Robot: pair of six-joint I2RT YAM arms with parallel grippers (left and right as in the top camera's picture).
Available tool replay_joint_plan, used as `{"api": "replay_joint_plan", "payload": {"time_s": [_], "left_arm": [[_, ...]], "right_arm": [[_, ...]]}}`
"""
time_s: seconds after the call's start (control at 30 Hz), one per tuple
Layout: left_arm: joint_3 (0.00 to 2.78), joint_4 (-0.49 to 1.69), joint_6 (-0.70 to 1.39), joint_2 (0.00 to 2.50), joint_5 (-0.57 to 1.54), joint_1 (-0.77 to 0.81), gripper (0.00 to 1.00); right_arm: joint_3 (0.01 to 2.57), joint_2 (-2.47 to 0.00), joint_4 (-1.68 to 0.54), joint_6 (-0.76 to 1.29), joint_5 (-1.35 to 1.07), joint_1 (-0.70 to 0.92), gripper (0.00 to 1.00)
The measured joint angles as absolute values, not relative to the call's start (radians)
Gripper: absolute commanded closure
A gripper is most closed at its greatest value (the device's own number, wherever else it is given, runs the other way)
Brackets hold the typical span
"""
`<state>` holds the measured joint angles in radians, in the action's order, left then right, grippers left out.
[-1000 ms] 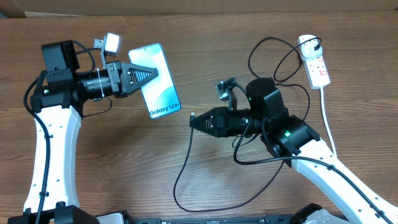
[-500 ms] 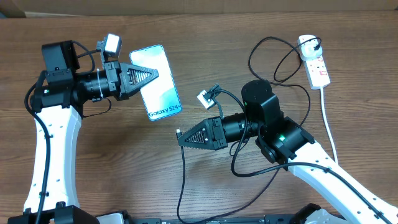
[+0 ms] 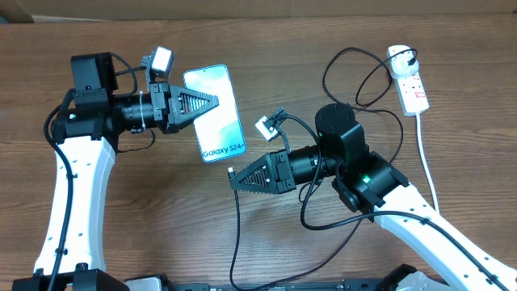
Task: Plug charger to phone and switch on socket
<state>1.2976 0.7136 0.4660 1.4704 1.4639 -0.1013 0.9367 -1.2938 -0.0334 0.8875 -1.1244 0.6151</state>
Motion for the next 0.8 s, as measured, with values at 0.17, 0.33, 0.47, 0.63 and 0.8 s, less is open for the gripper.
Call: {"api": "replay_joint_plan", "payload": {"time_s": [0.17, 0.33, 0.47, 0.63, 0.8], "left_arm": [[1.298, 0.736, 0.466, 1.470, 1.464, -0.101, 0.96], [1.298, 0.736, 0.466, 1.470, 1.464, -0.101, 0.96], [1.298, 0.740, 0.466, 1.470, 1.463, -0.101, 0.96], [1.298, 0.750, 0.466, 1.470, 1.464, -0.101, 0.96], [1.298, 0.754, 0.466, 1.470, 1.464, -0.101, 0.96]], "right_arm": [[0.937, -1.294, -0.001, 0.915, -1.122, 0.615, 0.96], [0.937, -1.294, 0.036, 0.944, -1.121, 0.615, 0.96], [0.937, -1.294, 0.037, 0.957, -1.121, 0.615, 0.96], [0.937, -1.294, 0.036, 0.965, -1.119, 0.616, 0.96], [0.937, -1.302, 0.037, 0.969, -1.118, 0.616, 0.96]]}}
